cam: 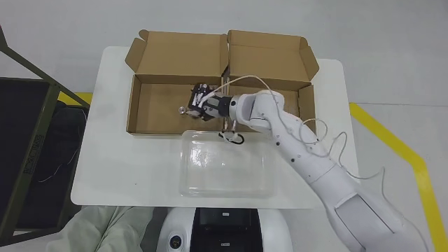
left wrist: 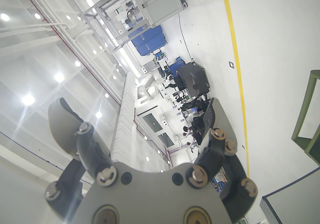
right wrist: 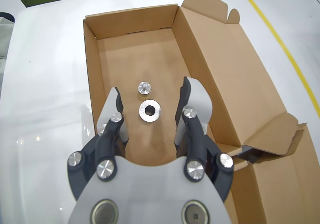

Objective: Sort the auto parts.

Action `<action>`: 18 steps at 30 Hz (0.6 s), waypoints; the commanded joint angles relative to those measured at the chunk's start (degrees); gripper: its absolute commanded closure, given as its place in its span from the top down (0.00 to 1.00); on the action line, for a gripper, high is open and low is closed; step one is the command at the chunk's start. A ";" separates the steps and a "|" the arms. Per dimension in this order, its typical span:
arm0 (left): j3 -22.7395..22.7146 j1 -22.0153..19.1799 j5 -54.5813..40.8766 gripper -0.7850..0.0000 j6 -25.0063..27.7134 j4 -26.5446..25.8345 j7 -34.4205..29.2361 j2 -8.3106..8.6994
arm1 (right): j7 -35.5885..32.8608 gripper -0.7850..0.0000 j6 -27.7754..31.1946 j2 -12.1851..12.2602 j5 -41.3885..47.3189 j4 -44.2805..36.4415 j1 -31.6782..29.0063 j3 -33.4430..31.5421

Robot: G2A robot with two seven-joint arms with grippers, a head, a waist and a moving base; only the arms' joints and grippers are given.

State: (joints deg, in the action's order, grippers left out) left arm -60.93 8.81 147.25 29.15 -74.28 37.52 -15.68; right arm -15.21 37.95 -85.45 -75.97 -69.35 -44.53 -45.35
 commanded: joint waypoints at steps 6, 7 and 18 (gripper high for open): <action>0.00 0.00 0.00 1.00 0.00 0.00 0.00 0.00 | 0.20 0.75 2.51 3.05 -1.56 -9.01 -6.76 -7.40; 0.00 0.00 0.00 1.00 0.00 0.00 0.00 0.00 | 0.47 0.76 2.95 3.46 -1.73 -10.28 -7.85 -8.48; 0.00 0.00 0.00 1.00 0.00 0.00 0.00 0.00 | 4.11 0.91 4.58 7.49 -4.64 -22.10 -20.18 -20.95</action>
State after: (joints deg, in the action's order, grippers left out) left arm -60.93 8.81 147.25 29.15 -74.28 37.52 -15.68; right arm -11.41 42.39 -78.27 -80.54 -90.47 -63.47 -65.14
